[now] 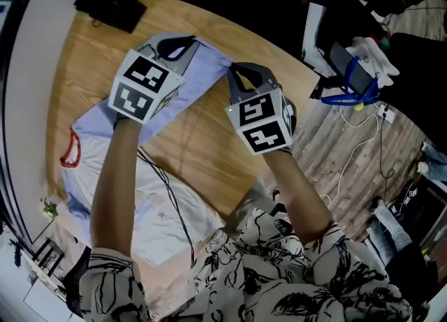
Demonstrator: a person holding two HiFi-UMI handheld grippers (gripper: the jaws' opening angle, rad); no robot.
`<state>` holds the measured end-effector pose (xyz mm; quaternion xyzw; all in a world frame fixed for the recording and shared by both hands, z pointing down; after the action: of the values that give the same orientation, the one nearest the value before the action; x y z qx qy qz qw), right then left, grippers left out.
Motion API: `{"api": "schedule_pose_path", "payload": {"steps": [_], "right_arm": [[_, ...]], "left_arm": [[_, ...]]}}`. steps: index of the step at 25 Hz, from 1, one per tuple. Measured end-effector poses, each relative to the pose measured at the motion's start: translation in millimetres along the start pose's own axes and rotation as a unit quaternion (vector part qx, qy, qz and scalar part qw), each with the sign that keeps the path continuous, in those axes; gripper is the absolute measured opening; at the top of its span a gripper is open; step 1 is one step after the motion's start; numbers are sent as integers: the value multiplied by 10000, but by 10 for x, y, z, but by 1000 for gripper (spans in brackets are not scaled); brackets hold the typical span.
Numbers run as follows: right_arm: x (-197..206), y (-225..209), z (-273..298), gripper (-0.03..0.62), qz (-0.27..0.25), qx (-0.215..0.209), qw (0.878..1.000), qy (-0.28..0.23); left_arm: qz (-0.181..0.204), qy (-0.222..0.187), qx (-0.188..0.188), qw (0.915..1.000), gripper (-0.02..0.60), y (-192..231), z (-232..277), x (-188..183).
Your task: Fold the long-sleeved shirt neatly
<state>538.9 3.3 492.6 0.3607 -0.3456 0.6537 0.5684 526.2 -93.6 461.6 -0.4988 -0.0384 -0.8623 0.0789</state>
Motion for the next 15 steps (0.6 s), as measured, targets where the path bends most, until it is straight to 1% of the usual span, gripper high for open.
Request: {"api": "schedule_pose_path", "payload": {"steps": [5,8,11,15], "right_arm": [[-610,-229,-219,29,-346,260,9979,-476],[-907,-256,-323,29,-446,242,9964,-677],[-1216,-78,-438,29,-545,-4,9941,-939],[-1638,505,-612,29,-691,-575,9865,-1368]], "left_arm": [[-12,-473,-236,9986,18,191,-135,-585],[-23,-662,-309,9973,18,254,-218,-853],[-35,-839,-383,9957,17,309,-461,-1018],[14,-1031,-596,9929,17,392,-1139,-1093]]}}
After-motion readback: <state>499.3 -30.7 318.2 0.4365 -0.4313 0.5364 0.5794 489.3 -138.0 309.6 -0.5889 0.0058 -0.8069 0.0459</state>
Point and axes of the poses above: the fingertips, and each gripper's own axes: z forward along the fingers, y to its left, x out of its underside, the point moved 2 cm from there along -z, backward along the fingers, and after that the axes turned 14 degrees about -y, right-handed, at the moved point
